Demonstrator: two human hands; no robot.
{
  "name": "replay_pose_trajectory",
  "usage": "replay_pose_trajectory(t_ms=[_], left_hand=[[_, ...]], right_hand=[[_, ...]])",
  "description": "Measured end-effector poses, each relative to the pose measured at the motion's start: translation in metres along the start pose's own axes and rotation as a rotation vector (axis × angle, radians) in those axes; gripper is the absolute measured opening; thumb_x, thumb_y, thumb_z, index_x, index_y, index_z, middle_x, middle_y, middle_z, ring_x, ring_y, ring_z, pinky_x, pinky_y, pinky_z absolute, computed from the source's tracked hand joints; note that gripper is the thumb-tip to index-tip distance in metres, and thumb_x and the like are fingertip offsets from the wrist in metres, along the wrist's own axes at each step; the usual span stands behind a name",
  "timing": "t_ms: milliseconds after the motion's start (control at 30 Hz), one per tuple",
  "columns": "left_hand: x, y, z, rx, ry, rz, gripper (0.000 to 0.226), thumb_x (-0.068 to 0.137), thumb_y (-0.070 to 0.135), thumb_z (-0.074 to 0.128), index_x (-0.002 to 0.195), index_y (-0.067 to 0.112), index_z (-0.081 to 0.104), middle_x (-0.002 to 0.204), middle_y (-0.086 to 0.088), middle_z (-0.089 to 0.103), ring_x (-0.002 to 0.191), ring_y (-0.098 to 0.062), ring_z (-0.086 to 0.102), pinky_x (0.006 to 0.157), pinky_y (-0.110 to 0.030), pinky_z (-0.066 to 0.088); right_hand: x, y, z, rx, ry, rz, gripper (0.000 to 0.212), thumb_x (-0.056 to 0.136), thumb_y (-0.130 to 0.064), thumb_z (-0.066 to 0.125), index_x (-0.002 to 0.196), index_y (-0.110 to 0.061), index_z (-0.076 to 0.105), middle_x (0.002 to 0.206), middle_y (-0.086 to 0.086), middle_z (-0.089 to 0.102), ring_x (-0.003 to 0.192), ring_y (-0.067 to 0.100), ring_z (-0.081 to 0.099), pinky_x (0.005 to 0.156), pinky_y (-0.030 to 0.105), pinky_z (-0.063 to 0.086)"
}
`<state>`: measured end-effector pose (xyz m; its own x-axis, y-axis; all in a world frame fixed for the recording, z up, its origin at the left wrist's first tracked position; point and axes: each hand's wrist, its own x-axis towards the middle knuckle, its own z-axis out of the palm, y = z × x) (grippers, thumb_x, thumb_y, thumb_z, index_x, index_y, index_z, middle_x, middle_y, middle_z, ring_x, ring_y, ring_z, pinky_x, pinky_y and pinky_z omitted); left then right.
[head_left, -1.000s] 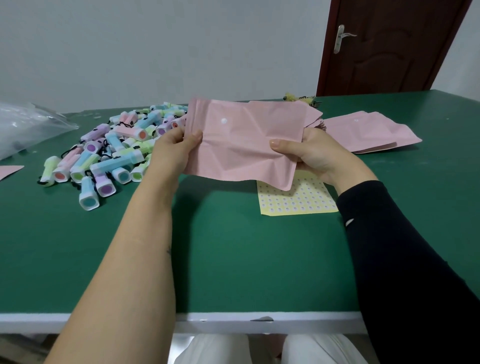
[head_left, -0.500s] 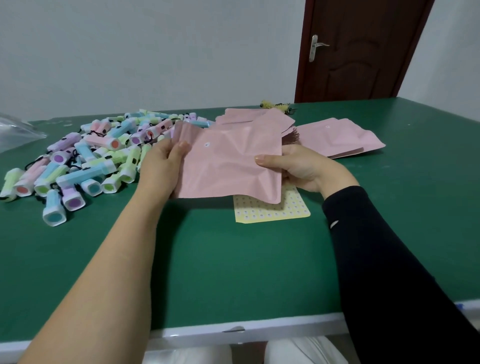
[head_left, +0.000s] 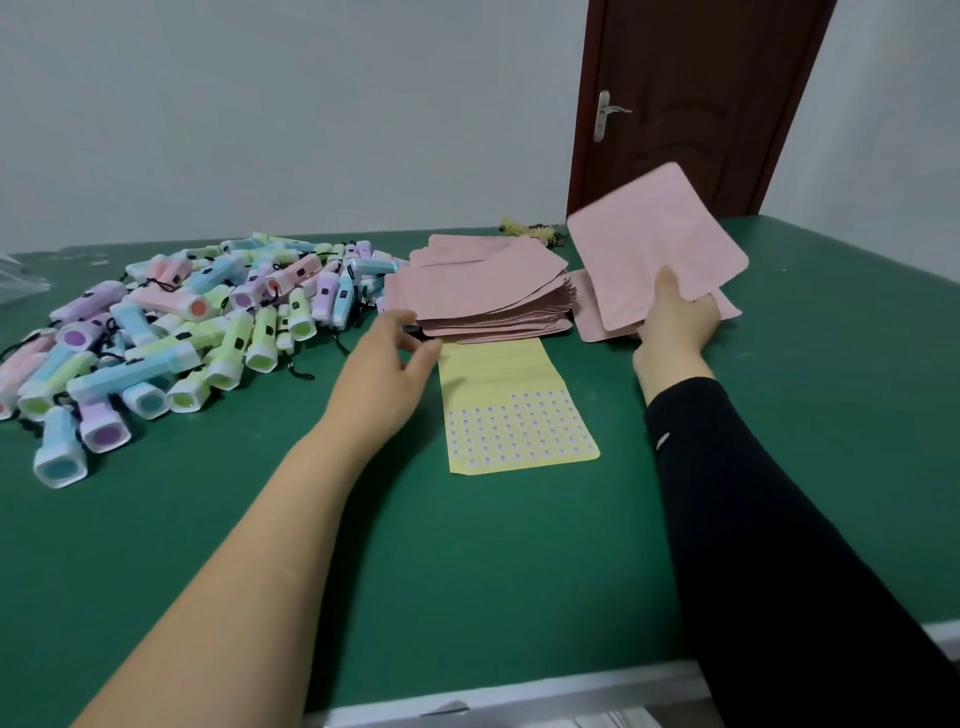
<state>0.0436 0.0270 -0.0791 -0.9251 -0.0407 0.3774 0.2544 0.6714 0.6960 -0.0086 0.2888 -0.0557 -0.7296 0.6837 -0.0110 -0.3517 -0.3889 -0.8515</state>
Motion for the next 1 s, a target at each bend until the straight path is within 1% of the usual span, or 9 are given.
replay_pose_trajectory(t_ms=[100,167,333,633,733,800,867,933,1000], left_hand=[[-0.004,0.002,0.006,0.053,-0.118,0.039,0.045,0.097,0.036,0.056,0.138,0.020,0.046,0.106,0.012,0.056,0.084,0.000,0.055,0.069,-0.022,0.038],[-0.007,0.004,0.008,0.093,-0.187,0.064,0.042,0.097,0.036,0.057,0.136,0.021,0.050,0.113,0.009,0.056,0.089,-0.004,0.056,0.076,-0.022,0.038],[-0.009,0.007,0.008,0.186,-0.240,0.101,0.033,0.097,0.034,0.056,0.129,0.022,0.057,0.121,0.006,0.058,0.100,-0.010,0.055,0.083,-0.024,0.038],[-0.010,0.006,0.009,0.246,-0.283,0.089,0.026,0.096,0.034,0.059,0.120,0.024,0.062,0.115,0.004,0.059,0.100,-0.010,0.052,0.083,-0.024,0.037],[-0.010,0.007,0.009,0.263,-0.299,0.087,0.025,0.096,0.035,0.059,0.118,0.024,0.063,0.113,0.004,0.059,0.101,-0.013,0.053,0.085,-0.027,0.040],[-0.010,0.008,0.008,0.272,-0.306,0.089,0.024,0.096,0.035,0.059,0.117,0.024,0.063,0.114,0.004,0.059,0.103,-0.015,0.053,0.090,-0.032,0.044],[-0.010,0.008,0.008,0.283,-0.312,0.094,0.024,0.096,0.035,0.059,0.117,0.025,0.063,0.115,0.004,0.060,0.106,-0.016,0.053,0.095,-0.037,0.046],[-0.010,0.009,0.008,0.292,-0.317,0.094,0.024,0.096,0.035,0.058,0.117,0.025,0.063,0.116,0.004,0.059,0.107,-0.016,0.053,0.096,-0.039,0.045],[-0.011,0.009,0.008,0.297,-0.320,0.096,0.024,0.096,0.035,0.058,0.117,0.026,0.063,0.116,0.004,0.059,0.107,-0.016,0.052,0.096,-0.039,0.045]], right_hand=[[0.004,0.014,0.004,-0.126,0.049,0.029,0.012,0.094,-0.008,0.049,0.094,-0.020,0.049,0.097,-0.004,0.058,0.103,0.026,0.063,0.092,0.046,0.054],[0.005,0.021,0.006,-0.222,0.054,0.024,0.017,0.093,-0.006,0.045,0.085,-0.021,0.044,0.095,-0.002,0.055,0.099,0.028,0.062,0.090,0.046,0.055],[0.007,0.029,0.009,-0.502,0.028,-0.088,0.017,0.094,-0.003,0.040,0.107,-0.007,0.051,0.106,0.009,0.059,0.087,0.025,0.055,0.080,0.037,0.051],[0.010,0.028,0.007,-0.808,-0.004,-0.139,0.028,0.098,-0.010,0.045,0.124,-0.002,0.049,0.124,0.015,0.061,0.111,0.033,0.059,0.085,0.034,0.046],[0.009,0.027,0.007,-0.801,0.008,-0.140,0.043,0.098,-0.008,0.047,0.139,-0.002,0.036,0.134,0.017,0.054,0.118,0.034,0.056,0.092,0.036,0.046],[0.007,0.026,0.006,-0.821,0.047,-0.165,0.067,0.096,-0.007,0.051,0.151,-0.003,0.014,0.148,0.016,0.037,0.128,0.032,0.047,0.099,0.035,0.042],[0.003,0.024,0.006,-1.010,0.133,-0.295,0.079,0.093,-0.006,0.053,0.154,-0.005,0.003,0.157,0.014,0.020,0.140,0.033,0.030,0.110,0.040,0.036],[-0.001,0.022,0.008,-1.245,0.129,-0.470,0.079,0.088,-0.003,0.053,0.155,-0.014,0.012,0.161,0.012,0.009,0.145,0.033,0.016,0.115,0.051,0.024],[-0.004,0.024,0.011,-1.484,-0.052,-0.568,0.066,0.086,-0.007,0.052,0.148,-0.022,0.033,0.162,0.012,0.006,0.148,0.034,0.002,0.114,0.061,0.010]])
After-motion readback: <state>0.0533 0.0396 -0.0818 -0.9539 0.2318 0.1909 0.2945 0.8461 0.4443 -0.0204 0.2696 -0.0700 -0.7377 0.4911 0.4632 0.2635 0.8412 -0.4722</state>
